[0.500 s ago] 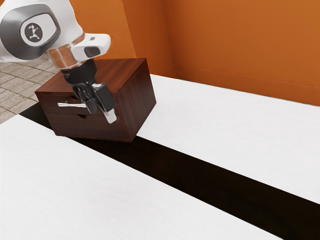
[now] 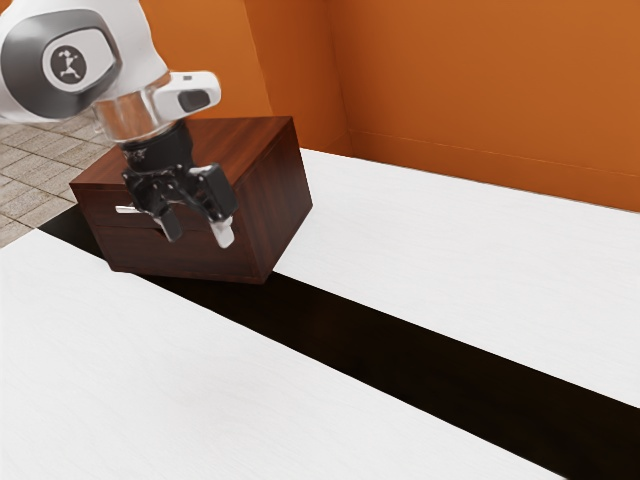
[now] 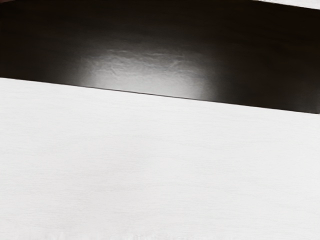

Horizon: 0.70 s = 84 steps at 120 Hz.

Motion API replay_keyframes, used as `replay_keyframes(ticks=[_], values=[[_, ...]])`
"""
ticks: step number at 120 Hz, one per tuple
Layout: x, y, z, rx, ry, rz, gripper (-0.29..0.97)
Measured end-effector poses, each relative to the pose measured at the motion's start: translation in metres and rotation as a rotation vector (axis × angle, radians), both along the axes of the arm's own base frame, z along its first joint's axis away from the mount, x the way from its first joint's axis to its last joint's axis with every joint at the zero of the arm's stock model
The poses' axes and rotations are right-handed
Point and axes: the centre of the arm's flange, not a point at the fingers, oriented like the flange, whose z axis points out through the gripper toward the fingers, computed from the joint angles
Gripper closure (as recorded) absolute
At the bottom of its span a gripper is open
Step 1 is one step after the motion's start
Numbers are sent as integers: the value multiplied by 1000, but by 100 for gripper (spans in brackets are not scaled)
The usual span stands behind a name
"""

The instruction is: Pull the drawer handle with one arm to open the drawer

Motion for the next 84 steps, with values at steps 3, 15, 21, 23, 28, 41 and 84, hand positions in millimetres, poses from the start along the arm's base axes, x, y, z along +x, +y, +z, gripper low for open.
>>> replay_keyframes(ticks=[3,15,21,23,28,41,84], values=[[0,-4,0,-14,10,51,2],[2,-9,-8,-19,65,251,3],[3,-3,-11,-16,86,355,3],[3,0,-12,-14,89,390,3],[3,7,-12,-12,92,475,4],[1,25,-11,-9,85,671,4],[-61,70,-34,-16,-28,1209,6]])
